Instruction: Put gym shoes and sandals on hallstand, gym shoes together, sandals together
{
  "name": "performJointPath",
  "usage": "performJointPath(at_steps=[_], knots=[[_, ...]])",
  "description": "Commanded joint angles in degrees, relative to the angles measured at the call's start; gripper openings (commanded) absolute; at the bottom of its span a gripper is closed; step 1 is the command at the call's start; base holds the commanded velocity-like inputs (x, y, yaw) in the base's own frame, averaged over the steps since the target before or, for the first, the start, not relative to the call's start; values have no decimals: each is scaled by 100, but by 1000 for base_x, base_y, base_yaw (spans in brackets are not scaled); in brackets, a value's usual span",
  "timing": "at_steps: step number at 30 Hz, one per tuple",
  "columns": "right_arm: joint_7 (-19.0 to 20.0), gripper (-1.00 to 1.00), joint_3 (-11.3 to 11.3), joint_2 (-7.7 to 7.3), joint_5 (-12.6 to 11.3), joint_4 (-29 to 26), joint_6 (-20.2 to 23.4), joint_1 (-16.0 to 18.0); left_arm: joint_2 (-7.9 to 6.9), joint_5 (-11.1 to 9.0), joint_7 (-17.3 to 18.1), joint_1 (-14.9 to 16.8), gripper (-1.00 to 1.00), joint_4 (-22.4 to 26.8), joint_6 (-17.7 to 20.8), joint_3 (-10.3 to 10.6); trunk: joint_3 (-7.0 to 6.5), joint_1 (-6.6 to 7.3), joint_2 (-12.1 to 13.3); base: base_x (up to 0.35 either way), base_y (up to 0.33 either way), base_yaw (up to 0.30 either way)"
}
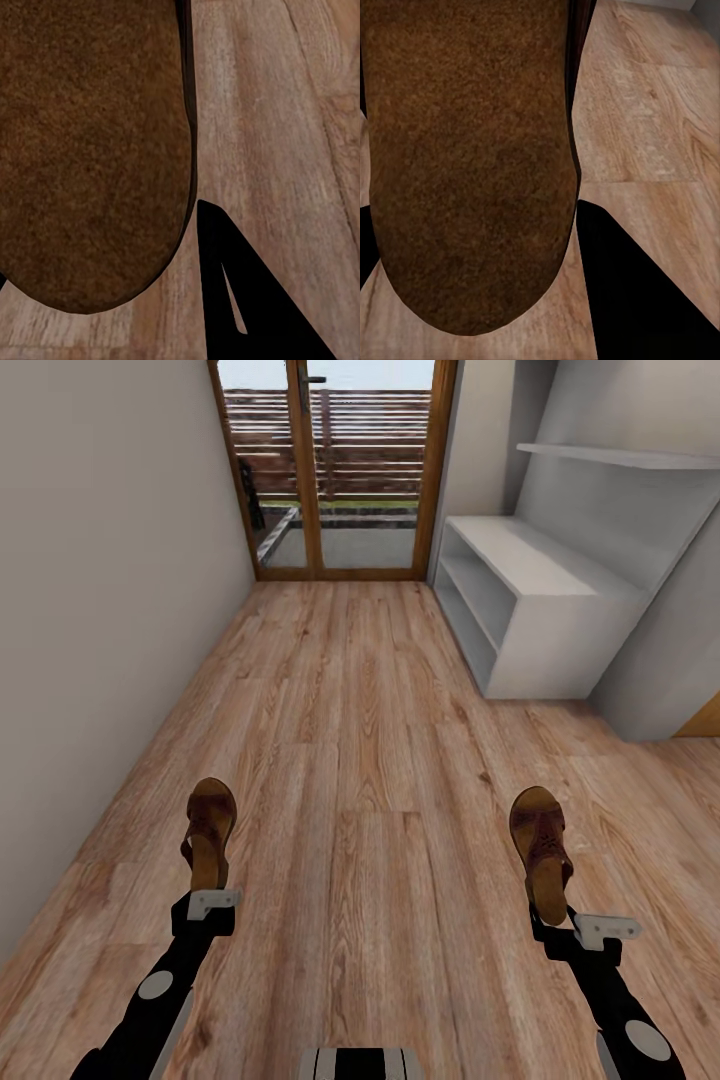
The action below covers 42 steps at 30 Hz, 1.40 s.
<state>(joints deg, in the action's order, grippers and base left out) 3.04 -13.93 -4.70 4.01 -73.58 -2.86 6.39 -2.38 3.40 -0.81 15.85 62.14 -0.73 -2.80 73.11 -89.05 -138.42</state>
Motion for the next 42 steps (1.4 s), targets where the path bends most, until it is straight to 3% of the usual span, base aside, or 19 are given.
performJointPath(at_steps=[1,42], knots=[[30,-100,-13,2,25,1,-13,2,0,55,2,1,-100,0,-7,-2,4,1,-1,0,0,0],[30,-100,-13,3,21,78,-13,2,0,55,2,-3,-100,0,-14,-1,-48,1,-1,0,0,0]])
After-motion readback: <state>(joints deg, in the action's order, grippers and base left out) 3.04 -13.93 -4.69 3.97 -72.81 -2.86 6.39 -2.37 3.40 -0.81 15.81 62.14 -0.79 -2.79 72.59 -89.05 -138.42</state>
